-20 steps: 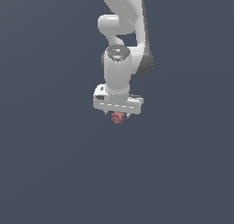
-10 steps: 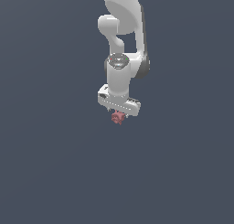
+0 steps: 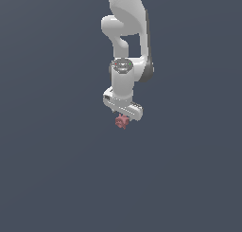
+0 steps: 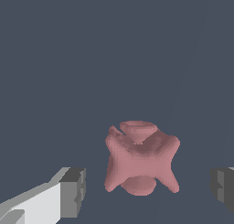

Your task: Pick up the object and move it to a goal position.

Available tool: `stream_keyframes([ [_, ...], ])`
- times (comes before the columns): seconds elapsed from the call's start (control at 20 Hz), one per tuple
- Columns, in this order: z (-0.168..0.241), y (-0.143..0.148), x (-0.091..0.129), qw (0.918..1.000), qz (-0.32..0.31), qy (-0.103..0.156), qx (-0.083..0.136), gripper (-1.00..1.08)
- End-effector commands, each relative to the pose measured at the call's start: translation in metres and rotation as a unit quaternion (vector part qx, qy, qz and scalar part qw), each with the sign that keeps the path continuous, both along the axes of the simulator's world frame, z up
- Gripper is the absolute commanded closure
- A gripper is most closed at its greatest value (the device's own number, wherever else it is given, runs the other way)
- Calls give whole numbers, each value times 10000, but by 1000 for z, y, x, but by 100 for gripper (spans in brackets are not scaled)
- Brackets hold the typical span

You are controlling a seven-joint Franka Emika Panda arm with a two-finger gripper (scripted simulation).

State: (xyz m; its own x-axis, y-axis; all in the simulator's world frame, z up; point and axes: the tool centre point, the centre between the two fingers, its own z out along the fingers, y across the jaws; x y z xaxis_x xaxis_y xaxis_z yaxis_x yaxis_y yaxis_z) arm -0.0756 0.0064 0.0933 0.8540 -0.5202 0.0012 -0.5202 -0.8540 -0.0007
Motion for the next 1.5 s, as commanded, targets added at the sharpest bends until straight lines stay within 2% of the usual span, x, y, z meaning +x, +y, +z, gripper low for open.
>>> stream_keyframes([
  [0.0,-2,0,-2,10000,-77,5,0,-92],
  [0.35,-7,0,-3,10000,-71,7,0,-92],
  [0.8,-45,0,-4,10000,-88,7,-1,-92],
  [1.05,-53,0,-3,10000,-92,7,0,-92],
  [1.1,-53,0,-3,10000,-92,7,0,108],
  [1.45,-53,0,-3,10000,-92,7,0,108],
])
